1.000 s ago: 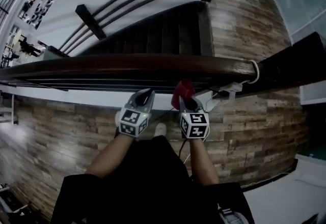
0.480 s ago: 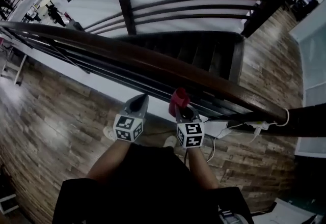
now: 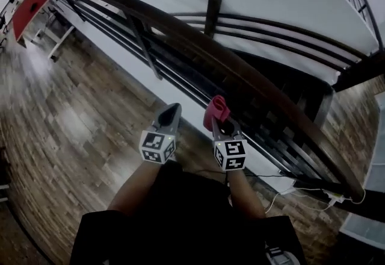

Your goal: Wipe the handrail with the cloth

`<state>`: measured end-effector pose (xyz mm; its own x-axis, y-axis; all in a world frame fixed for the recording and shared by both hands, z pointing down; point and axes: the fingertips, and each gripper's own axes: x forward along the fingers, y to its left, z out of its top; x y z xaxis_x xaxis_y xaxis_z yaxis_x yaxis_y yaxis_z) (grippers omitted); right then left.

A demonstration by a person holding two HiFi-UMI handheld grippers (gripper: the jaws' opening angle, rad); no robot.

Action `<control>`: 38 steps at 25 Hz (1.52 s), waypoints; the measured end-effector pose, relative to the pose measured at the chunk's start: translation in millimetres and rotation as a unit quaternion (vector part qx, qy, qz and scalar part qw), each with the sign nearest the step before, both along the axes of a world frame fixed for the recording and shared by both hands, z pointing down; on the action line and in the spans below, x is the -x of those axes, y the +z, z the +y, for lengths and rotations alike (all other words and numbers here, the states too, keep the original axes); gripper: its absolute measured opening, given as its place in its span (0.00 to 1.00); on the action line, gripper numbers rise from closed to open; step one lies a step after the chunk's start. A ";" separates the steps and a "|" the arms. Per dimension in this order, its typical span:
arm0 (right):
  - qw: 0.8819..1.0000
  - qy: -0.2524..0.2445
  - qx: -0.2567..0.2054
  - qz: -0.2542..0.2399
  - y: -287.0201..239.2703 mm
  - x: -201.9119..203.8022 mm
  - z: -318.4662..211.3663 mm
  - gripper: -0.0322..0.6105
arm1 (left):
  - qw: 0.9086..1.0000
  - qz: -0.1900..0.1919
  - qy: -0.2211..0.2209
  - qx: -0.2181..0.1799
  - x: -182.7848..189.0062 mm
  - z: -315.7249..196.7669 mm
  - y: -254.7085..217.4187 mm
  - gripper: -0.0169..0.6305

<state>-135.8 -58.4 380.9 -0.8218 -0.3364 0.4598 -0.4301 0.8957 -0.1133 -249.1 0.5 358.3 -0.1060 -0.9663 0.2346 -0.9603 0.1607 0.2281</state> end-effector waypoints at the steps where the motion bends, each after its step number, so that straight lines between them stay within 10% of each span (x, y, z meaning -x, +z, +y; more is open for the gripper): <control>1: 1.000 -0.008 0.003 -0.003 -0.4 24.0 6.4 0.12 | 1.000 -0.002 -0.009 0.003 20.9 10.3 -1.0 0.03; 10: 0.992 -0.122 0.004 -0.003 -3.4 165.4 50.5 0.12 | 0.988 0.025 -0.154 -0.009 149.0 101.8 5.6 0.03; 18: 0.987 -0.161 0.012 0.022 8.7 219.7 52.7 0.12 | 0.980 0.040 -0.195 -0.012 199.9 109.8 1.0 0.03; 38: 0.991 -0.119 0.032 0.049 63.7 255.4 30.2 0.12 | 0.997 0.039 -0.049 0.036 246.5 27.0 50.7 0.03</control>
